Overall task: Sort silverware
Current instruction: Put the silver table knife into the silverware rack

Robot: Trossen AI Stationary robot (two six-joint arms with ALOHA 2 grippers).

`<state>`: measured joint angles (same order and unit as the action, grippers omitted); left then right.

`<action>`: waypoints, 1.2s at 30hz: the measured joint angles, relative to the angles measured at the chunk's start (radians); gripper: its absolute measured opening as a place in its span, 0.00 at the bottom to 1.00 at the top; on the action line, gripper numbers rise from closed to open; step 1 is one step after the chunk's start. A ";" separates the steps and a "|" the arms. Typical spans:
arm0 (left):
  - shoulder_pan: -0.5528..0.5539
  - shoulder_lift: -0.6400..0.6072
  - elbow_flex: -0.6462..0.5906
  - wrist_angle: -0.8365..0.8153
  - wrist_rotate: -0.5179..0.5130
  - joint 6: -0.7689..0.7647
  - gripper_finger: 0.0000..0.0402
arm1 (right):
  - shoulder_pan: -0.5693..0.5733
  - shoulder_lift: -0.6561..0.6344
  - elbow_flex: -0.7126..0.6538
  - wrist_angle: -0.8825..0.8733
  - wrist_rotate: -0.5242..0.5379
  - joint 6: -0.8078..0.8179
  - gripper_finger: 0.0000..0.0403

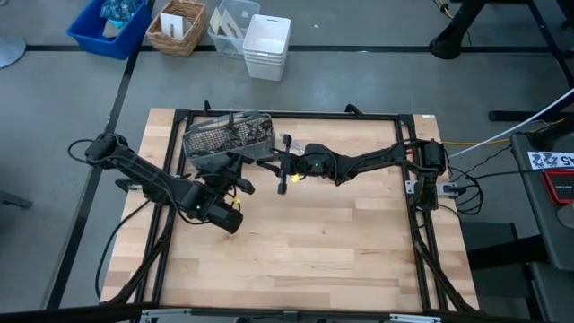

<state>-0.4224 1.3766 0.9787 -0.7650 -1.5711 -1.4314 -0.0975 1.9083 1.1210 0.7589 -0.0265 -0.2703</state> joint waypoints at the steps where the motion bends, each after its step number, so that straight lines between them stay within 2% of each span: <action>1: 0.000 0.000 0.000 -0.002 0.000 0.000 0.14 | 0.000 0.000 0.000 0.000 0.000 0.000 0.12; 5: -0.001 0.000 0.001 0.007 0.003 0.009 0.02 | -0.001 0.000 0.000 -0.001 0.000 0.000 0.12; 19: -0.001 0.000 0.001 0.004 0.004 0.074 0.01 | 0.000 0.000 0.001 -0.002 0.000 0.002 0.12; 22: -0.001 0.000 0.001 -0.009 0.000 0.102 0.00 | -0.001 0.000 0.000 -0.003 0.000 0.005 0.16; 30: 0.005 -0.018 0.003 -0.037 0.000 0.170 0.00 | 0.000 0.000 0.001 -0.049 0.013 0.084 0.37; 36: 0.013 -0.130 0.003 -0.082 0.000 0.269 0.00 | -0.001 -0.018 0.000 -0.209 0.071 0.086 0.40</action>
<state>-0.4095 1.2465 0.9814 -0.8474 -1.5710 -1.1622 -0.0981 1.8904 1.1213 0.5502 0.0446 -0.1844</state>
